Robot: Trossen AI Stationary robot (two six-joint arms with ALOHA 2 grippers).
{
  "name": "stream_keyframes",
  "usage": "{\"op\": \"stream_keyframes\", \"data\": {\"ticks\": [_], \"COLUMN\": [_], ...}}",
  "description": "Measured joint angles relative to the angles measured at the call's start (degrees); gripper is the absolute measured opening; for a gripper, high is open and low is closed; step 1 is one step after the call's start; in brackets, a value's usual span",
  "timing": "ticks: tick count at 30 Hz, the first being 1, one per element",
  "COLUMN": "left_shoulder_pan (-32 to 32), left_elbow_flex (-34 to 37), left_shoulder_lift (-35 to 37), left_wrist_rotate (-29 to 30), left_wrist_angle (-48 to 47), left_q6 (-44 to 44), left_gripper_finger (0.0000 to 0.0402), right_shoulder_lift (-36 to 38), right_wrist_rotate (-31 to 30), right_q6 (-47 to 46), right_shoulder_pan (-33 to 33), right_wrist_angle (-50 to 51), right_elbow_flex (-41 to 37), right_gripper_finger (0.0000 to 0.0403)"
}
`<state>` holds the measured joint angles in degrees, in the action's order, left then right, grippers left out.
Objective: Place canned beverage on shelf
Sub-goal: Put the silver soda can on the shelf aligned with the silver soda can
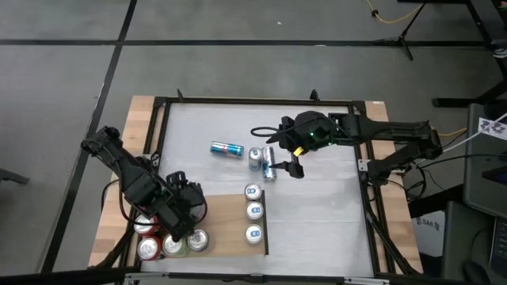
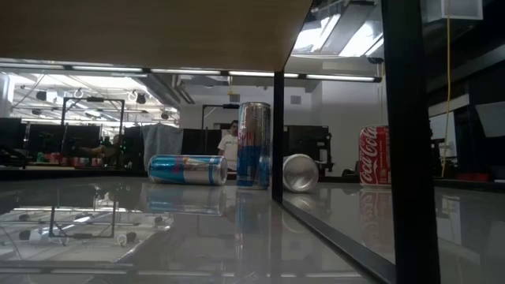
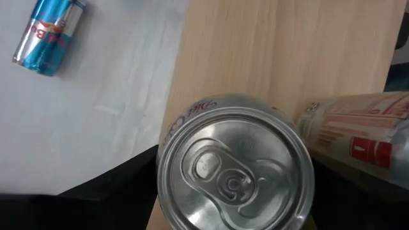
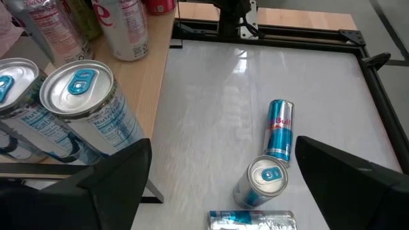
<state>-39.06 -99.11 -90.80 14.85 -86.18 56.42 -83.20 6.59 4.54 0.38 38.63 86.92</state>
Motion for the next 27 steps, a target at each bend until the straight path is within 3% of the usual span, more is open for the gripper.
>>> {"op": "stream_keyframes", "data": {"ticks": [13,19,27], "left_shoulder_pan": [0.0,1.1,1.7], "left_elbow_flex": [0.0,0.0,0.0], "left_shoulder_lift": [0.0,0.1,0.1], "left_wrist_rotate": [0.3,-3.5,-3.9], "left_wrist_angle": [0.1,0.3,0.4], "left_q6": [0.0,0.0,0.0], "left_gripper_finger": [0.0327,0.0328,0.0328], "right_shoulder_lift": [0.0,0.0,0.0], "right_wrist_rotate": [0.0,0.0,0.0], "right_q6": [0.0,0.0,0.0], "right_shoulder_pan": [0.0,0.0,0.0], "right_wrist_angle": [0.0,0.0,0.0], "right_elbow_flex": [0.0,0.0,0.0], "right_gripper_finger": [0.0376,0.0376,0.0376]}}
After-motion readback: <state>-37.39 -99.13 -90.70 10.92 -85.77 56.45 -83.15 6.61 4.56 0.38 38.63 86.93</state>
